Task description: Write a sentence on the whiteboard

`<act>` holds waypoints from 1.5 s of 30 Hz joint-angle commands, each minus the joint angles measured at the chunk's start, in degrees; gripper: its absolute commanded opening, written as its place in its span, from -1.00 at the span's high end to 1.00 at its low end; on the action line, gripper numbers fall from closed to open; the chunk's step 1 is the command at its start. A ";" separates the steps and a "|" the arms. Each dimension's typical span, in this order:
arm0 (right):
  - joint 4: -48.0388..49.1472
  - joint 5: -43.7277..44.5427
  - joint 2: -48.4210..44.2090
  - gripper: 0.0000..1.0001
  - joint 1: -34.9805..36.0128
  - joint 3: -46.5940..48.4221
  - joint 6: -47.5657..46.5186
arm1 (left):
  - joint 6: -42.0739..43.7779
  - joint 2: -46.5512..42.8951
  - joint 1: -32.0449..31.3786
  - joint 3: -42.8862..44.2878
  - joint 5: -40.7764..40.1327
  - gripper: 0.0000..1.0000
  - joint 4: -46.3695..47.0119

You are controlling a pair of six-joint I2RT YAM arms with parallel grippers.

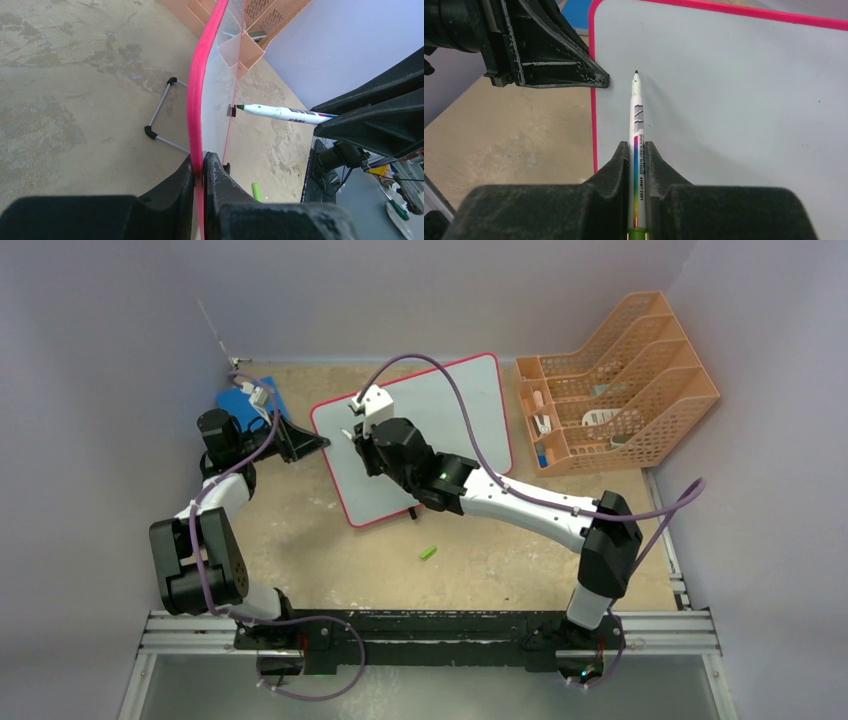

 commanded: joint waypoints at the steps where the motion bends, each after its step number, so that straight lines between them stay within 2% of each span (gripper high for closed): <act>1: 1.97 1.01 0.17 1.00 0.31 3.73 -0.04 | 1.58 -0.80 -0.85 1.59 0.40 1.00 0.57; 45: -2.11 1.12 4.14 1.00 0.27 6.38 -0.19 | 1.40 -0.88 -0.98 1.68 0.66 1.00 0.52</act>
